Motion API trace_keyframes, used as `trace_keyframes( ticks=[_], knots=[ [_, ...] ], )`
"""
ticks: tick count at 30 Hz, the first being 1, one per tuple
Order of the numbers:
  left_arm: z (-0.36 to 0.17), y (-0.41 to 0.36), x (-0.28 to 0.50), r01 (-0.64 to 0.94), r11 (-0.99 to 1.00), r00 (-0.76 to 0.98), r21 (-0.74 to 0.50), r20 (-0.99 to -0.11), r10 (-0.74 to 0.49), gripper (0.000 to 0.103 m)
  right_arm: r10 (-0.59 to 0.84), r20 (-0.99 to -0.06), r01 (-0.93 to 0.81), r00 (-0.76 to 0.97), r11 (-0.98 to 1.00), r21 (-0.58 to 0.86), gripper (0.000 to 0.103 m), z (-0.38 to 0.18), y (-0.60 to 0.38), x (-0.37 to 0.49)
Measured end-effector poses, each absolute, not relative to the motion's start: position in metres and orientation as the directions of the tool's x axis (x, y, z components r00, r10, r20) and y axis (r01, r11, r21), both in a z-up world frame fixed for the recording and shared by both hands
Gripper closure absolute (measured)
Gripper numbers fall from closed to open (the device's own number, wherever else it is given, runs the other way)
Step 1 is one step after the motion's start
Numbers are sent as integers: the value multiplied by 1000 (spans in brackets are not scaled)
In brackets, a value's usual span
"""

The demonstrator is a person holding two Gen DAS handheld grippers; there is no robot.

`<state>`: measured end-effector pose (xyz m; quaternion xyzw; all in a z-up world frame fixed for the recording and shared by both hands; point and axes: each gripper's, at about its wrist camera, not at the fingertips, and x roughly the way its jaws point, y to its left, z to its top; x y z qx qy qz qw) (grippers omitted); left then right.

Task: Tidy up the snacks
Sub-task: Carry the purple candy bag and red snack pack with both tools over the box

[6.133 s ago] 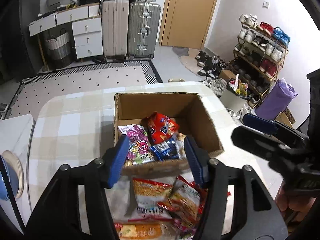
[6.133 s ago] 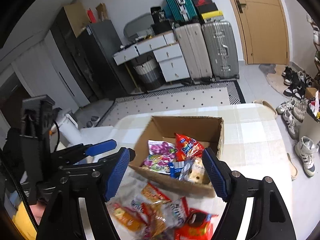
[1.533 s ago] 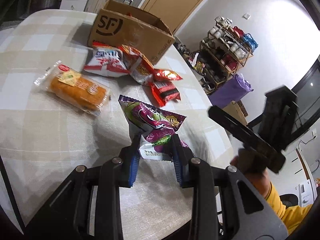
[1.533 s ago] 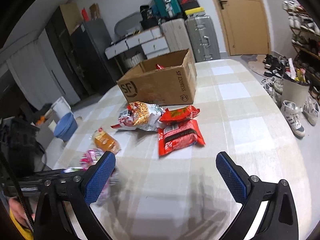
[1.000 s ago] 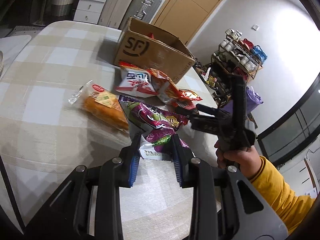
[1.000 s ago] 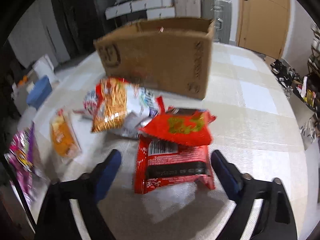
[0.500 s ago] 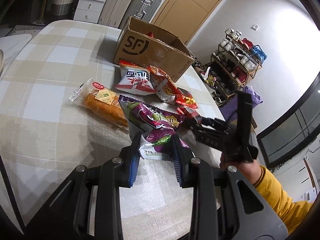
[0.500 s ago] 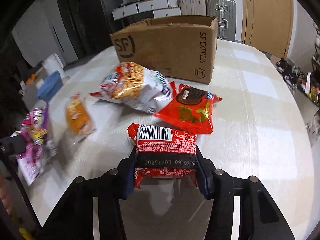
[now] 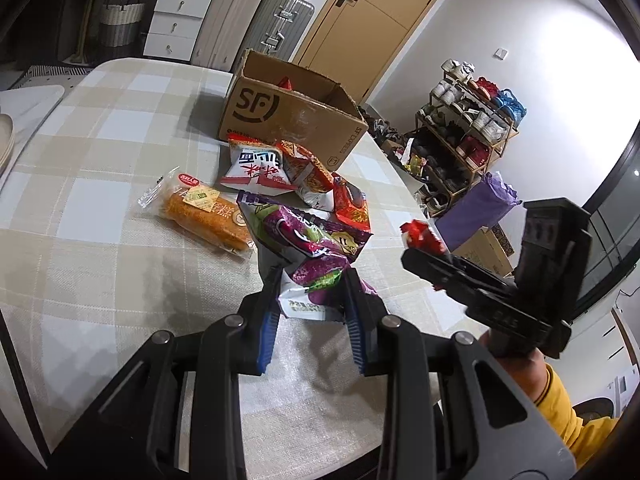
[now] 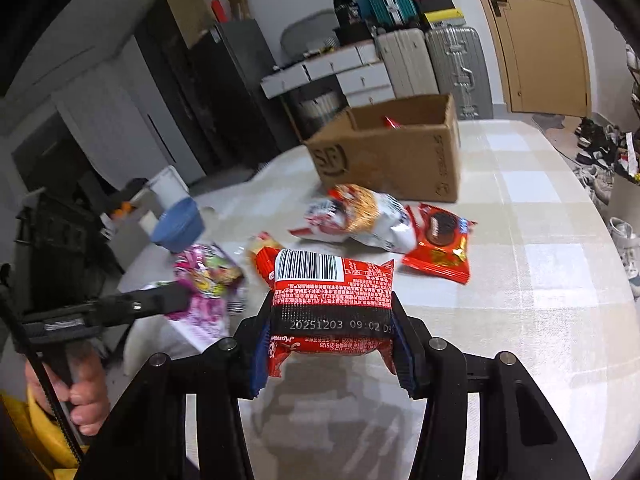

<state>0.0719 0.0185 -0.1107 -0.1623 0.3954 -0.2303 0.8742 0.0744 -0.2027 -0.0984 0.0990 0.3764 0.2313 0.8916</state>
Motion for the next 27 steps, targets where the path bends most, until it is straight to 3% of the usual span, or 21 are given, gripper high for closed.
trace_keyframes(
  ticks=[27],
  knots=[
    [-80, 24, 60, 308, 842, 593, -444, -602, -534, 77, 533, -575, -340, 620, 844, 415, 53, -81, -207, 70]
  ],
)
